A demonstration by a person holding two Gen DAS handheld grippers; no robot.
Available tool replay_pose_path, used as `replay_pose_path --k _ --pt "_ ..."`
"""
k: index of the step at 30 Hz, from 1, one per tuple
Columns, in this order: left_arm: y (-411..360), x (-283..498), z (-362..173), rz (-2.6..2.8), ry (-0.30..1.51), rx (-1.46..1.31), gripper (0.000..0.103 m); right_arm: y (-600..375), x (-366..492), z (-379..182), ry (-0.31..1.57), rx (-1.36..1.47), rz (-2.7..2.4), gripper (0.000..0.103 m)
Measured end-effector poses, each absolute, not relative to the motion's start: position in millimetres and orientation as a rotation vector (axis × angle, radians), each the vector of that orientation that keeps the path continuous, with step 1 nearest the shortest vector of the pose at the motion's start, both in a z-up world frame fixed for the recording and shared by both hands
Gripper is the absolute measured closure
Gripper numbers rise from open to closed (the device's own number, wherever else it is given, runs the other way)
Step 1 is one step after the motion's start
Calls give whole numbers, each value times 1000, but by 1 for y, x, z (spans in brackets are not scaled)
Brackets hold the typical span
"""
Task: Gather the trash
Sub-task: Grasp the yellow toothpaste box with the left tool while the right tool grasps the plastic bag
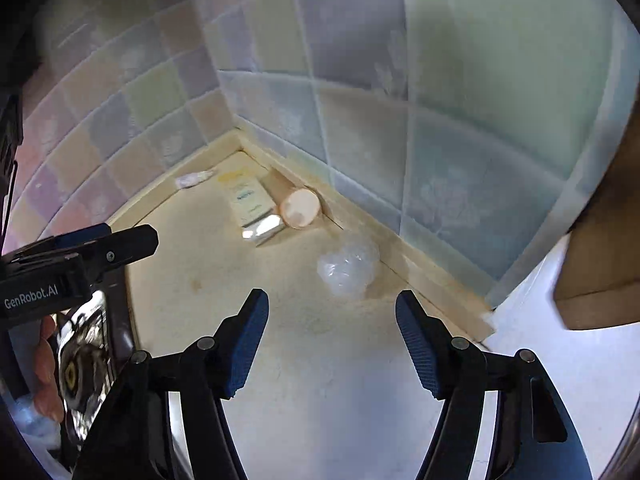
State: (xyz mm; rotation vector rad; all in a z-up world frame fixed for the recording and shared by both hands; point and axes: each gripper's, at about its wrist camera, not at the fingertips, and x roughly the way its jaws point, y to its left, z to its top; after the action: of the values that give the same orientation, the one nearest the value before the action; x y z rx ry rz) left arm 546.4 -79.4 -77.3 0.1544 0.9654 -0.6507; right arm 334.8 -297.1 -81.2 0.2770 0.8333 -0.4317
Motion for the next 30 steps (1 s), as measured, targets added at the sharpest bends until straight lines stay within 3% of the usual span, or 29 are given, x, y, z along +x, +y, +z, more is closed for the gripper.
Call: replay_pose_path --k 6,11,15,20,30 --pt "-96 594 -120 -682 1042 64 18 -319 371 -133 837 361 -526 40" --pt "-107 615 -136 -694 1062 -17 18 -334 401 -165 853 416 -578 57" --pt "-115 629 -146 -686 1067 -62 18 -341 410 -178 825 455 -566 61" --pt "-131 643 -159 -657 1075 -74 18 -337 423 -181 787 419 -525 74" --pt "-153 672 -179 -466 1066 -16 18 -313 435 -171 714 370 -472 75"
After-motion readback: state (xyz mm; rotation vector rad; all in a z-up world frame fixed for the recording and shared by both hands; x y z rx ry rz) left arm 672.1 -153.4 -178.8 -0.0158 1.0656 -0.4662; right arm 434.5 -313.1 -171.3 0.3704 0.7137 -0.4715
